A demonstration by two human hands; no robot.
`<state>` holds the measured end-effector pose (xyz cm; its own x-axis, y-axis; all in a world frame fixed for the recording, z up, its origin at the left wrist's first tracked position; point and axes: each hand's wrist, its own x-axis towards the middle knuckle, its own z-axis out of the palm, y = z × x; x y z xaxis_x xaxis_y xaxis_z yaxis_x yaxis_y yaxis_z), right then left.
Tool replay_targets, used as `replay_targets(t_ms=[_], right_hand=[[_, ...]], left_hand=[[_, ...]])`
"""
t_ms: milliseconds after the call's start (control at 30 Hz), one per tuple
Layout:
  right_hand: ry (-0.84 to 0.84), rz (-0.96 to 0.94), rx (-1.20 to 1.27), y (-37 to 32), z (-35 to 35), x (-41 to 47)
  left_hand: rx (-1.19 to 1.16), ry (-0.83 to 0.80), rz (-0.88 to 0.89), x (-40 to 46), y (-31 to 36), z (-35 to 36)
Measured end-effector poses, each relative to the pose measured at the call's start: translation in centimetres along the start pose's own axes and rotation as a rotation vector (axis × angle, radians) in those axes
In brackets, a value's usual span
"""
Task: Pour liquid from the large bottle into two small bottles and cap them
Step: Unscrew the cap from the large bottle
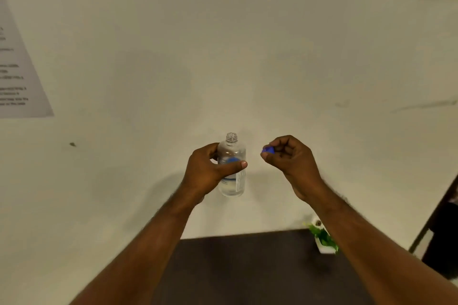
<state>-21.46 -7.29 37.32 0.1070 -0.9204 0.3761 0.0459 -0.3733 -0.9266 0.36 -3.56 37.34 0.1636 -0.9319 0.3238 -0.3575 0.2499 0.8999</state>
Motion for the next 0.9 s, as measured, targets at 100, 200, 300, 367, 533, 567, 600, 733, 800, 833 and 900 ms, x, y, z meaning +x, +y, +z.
replay_targets(t_ms=[100,200,300,367,533,567,600,733,800,833,900], right_hand=[[0.008,0.051,-0.188,4.3,0.0,-2.1],[-0.024,0.155,-0.279,9.4,0.1,-4.5],[-0.067,0.264,-0.362,14.2,0.3,-7.0],[-0.082,0.328,-0.428,17.1,0.6,-8.7],[-0.138,0.479,-0.551,23.6,0.9,-12.1],[-0.159,0.495,-0.575,24.6,0.8,-12.6],[-0.184,0.509,-0.604,25.6,0.8,-13.2],[-0.248,0.564,-0.708,28.8,0.5,-15.1],[-0.269,0.596,-0.742,29.9,0.5,-15.8],[-0.289,0.618,-0.751,30.4,0.6,-16.1],[-0.323,0.635,-0.778,31.4,0.9,-16.7]], left_hand=[[0.011,-0.006,-0.091,-2.0,-4.1,0.7],[0.053,-0.016,-0.180,-4.3,-8.3,2.0],[0.058,-0.034,-0.249,-6.2,-12.1,3.3],[0.058,-0.050,-0.299,-7.6,-14.7,4.1],[0.040,-0.081,-0.402,-10.9,-20.5,6.1],[0.044,-0.092,-0.410,-11.4,-21.5,6.4],[0.048,-0.103,-0.419,-11.9,-22.5,6.7],[0.072,-0.160,-0.445,-13.3,-25.3,7.7],[0.081,-0.190,-0.456,-13.8,-26.4,8.2],[0.083,-0.207,-0.464,-14.0,-26.9,8.4],[0.085,-0.233,-0.484,-14.6,-27.6,8.9]])
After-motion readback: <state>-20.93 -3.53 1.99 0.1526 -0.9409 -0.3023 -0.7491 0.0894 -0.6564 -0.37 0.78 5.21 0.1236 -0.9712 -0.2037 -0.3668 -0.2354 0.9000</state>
